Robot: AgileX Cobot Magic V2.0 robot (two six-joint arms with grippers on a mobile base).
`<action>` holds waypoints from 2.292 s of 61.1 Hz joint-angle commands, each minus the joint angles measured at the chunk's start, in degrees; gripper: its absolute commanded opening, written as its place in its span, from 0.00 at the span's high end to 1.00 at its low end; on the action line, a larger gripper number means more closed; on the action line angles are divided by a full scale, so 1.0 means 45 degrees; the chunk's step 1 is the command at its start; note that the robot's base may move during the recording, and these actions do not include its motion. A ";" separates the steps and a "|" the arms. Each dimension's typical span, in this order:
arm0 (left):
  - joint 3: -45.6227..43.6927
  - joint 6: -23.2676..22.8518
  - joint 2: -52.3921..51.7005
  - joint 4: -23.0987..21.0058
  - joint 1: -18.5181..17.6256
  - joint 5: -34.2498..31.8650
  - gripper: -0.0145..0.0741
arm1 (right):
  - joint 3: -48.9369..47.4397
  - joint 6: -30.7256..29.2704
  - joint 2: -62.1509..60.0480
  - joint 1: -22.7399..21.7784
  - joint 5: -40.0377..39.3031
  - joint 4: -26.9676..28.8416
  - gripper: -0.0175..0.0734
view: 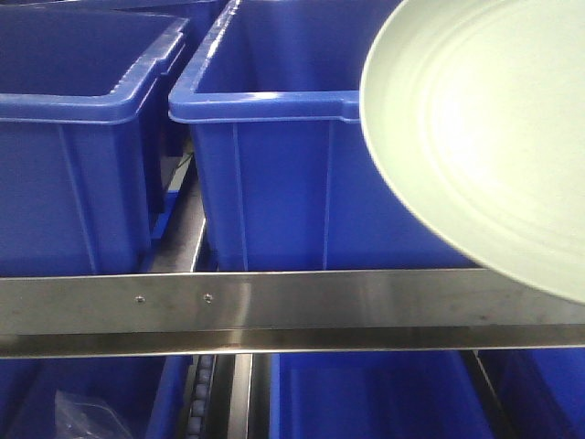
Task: Place green plate on second shelf with right arm
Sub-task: 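Lower the plate with the right gripper into the blue bin on the shelf, then open the right gripper to release the plate into the bin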
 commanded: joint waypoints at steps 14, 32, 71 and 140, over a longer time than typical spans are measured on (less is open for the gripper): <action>0.0509 0.0003 -0.0270 -0.0017 -0.0031 -0.1048 0.70 | -0.0441 0.0037 0.0021 -0.0056 -0.1485 0.0132 0.75; 0.0509 0.0003 -0.0270 -0.0017 -0.0031 -0.1048 0.70 | -0.0441 0.0037 0.0021 -0.0056 -0.1473 0.0132 0.75; 0.0509 0.0003 -0.0270 -0.0017 -0.0031 -0.1048 0.70 | -0.4757 0.0037 0.5167 -0.0030 -0.2730 0.0212 0.75; 0.0509 0.0003 -0.0270 -0.0017 -0.0031 -0.1048 0.70 | -0.9037 -0.0683 1.0484 0.1467 -0.2710 -0.0628 0.74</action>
